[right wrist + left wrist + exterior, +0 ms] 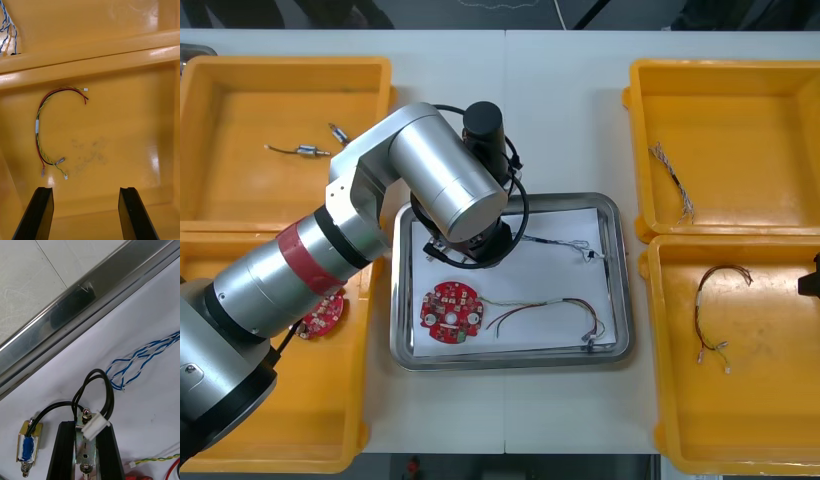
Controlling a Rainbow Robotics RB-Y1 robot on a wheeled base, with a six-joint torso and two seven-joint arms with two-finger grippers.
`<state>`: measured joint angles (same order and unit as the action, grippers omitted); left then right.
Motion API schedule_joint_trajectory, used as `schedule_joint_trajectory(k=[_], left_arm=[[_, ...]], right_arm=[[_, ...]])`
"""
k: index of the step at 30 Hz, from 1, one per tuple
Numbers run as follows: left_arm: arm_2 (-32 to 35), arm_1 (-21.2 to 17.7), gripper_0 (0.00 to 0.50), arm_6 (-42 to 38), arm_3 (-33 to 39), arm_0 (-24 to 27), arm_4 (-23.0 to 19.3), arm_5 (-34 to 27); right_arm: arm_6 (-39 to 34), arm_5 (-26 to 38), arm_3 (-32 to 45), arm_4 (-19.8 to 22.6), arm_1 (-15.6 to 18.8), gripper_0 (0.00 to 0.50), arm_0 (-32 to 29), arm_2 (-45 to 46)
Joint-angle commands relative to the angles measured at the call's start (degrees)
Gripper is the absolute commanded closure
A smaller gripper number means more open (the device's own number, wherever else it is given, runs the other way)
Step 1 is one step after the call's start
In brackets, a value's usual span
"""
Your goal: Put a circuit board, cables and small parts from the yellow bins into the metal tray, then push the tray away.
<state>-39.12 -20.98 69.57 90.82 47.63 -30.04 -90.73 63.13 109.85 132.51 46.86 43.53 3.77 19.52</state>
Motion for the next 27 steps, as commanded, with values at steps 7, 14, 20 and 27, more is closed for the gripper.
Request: schedule_joint_trajectory(k=[7, 14, 20, 27], left_arm=[[-1.0, 1.0, 0.064, 0.3, 0.5, 0.8, 0.5, 0.6], [-0.3, 0.9, 0.000, 0.2, 1.3, 0.8, 0.4, 0.0], [5.1, 0.9, 0.000, 0.5, 5.9, 0.8, 0.0, -5.0], [14.9, 0.8, 0.000, 1.4, 10.5, 0.8, -1.9, -12.5]], right_arm=[[4.3, 0.2, 1.0, 1.3, 3.1, 0.000, -0.5, 0.9], [6.0, 0.2, 1.0, 1.2, 3.3, 0.000, -0.5, 0.9], [6.5, 0.2, 1.0, 1.1, 3.4, 0.000, -0.5, 0.9], [6.5, 0.2, 1.0, 1.1, 3.3, 0.000, -0.5, 0.8]])
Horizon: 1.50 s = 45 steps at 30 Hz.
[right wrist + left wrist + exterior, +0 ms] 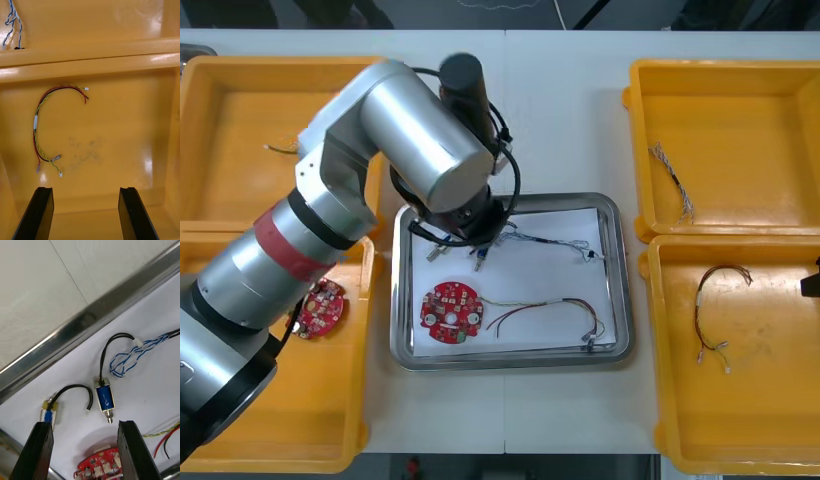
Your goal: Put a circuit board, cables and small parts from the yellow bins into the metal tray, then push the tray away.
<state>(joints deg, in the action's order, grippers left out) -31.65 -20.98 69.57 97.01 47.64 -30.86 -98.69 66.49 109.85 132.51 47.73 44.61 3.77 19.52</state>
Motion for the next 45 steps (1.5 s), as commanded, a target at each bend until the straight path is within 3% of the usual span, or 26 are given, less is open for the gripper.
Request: schedule_joint_trajectory(k=[1, 5, 14, 26, 34, 43, 45], left_arm=[[9.0, 0.8, 0.000, 1.6, 5.0, 0.8, -1.0, -6.0], [13.9, -0.2, 0.000, 2.4, 7.6, 0.8, -1.0, -11.3], [22.5, -4.2, 0.000, 3.9, 14.1, -1.0, -0.6, -11.3], [29.5, -12.2, 0.000, 5.7, 20.2, -9.7, -4.4, -11.3], [36.5, -18.6, 0.000, 6.6, 23.6, -16.4, -9.3, -11.3], [43.2, -24.0, 0.000, 7.4, 26.4, -24.7, -13.1, -11.3], [44.8, -25.2, 0.000, 7.7, 26.7, -26.6, -14.3, -11.3]], right_arm=[[3.1, 0.2, 1.0, 0.3, 2.2, 0.000, -0.5, 0.9], [3.1, 0.2, 1.0, 1.1, 2.2, 0.000, -0.2, 0.9], [4.9, 0.2, 1.4, 7.6, 5.0, 0.000, 4.6, -3.6], [6.2, 0.2, 3.5, 9.6, 5.6, 0.000, 19.6, -23.5], [7.8, 0.2, 3.5, 6.6, 0.6, 0.000, 29.3, -38.0], [11.1, -0.9, 3.4, 0.3, -5.8, 0.000, 38.0, -53.9], [15.1, -2.3, 2.6, -2.2, -7.5, 0.000, 38.7, -57.0]])
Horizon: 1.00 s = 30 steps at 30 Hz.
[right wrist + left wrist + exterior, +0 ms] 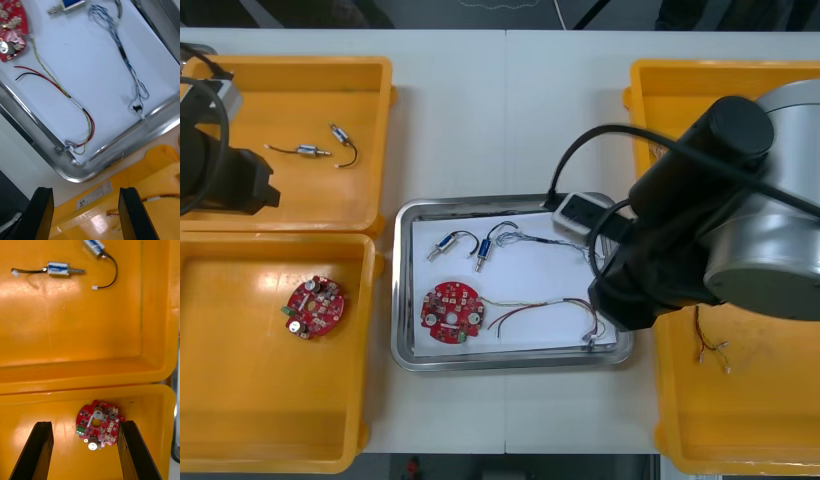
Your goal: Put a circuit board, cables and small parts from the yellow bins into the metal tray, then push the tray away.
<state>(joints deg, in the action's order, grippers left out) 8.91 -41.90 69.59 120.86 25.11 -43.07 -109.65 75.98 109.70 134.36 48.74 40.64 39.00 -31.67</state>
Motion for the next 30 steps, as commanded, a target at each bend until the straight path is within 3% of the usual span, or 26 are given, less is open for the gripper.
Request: schedule_joint_trajectory(k=[1, 6, 12, 21, 30], left_arm=[[4.7, -4.5, 0.000, 7.7, 2.9, -4.6, -2.5, -0.4], [9.0, -6.5, 0.000, 8.1, 3.1, -9.2, -6.5, -0.4], [10.3, -7.8, 0.000, 8.4, 4.1, -14.2, -7.0, -0.4], [11.6, -7.9, 0.000, 8.5, 6.1, -20.1, -7.6, -0.4], [11.8, -7.9, 0.000, 8.5, 6.1, -20.7, -7.7, -0.4]], right_arm=[[6.9, -2.4, 0.4, -3.8, -4.1, 0.000, 3.6, -6.5], [17.0, -5.3, -4.5, -5.3, -7.3, 0.000, 6.0, -12.2], [25.2, -10.1, -9.1, -5.6, -9.7, 0.000, 7.8, -17.1], [27.3, -13.5, -10.8, -9.8, -10.4, 0.000, 7.9, -25.5], [27.3, -13.9, -12.8, -17.1, -13.2, 0.000, 4.3, -30.2]])
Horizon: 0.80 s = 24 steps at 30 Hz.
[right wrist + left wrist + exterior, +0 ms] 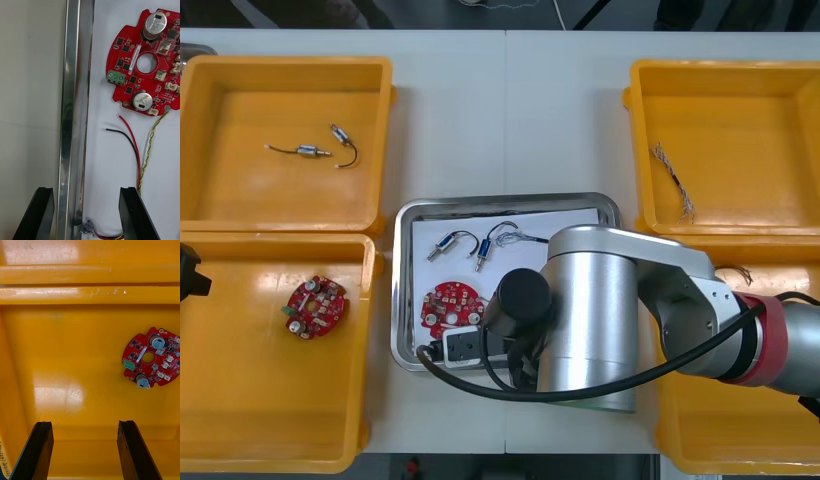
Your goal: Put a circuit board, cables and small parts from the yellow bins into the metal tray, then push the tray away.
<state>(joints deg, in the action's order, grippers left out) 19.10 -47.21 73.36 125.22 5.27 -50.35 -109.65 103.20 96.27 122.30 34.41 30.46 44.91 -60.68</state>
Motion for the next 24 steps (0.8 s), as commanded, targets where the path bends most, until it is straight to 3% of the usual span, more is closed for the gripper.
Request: schedule_joint_trajectory(k=[1, 9, 24], left_arm=[[1.6, -2.6, 0.000, 4.8, 1.7, -0.9, -0.5, -0.4], [1.6, -2.6, 0.000, 4.9, 1.7, -0.9, -0.5, -0.4], [1.6, -2.6, 0.000, 4.9, 1.7, -0.9, -0.5, -0.4]], right_arm=[[0.1, -0.5, -1.1, -3.4, -3.3, 0.000, -2.1, -1.4], [0.2, -2.6, -2.5, -8.7, -4.3, 0.000, -5.0, -3.9], [-0.1, -4.9, -7.5, -11.4, -5.9, 0.000, -5.2, -6.4]])
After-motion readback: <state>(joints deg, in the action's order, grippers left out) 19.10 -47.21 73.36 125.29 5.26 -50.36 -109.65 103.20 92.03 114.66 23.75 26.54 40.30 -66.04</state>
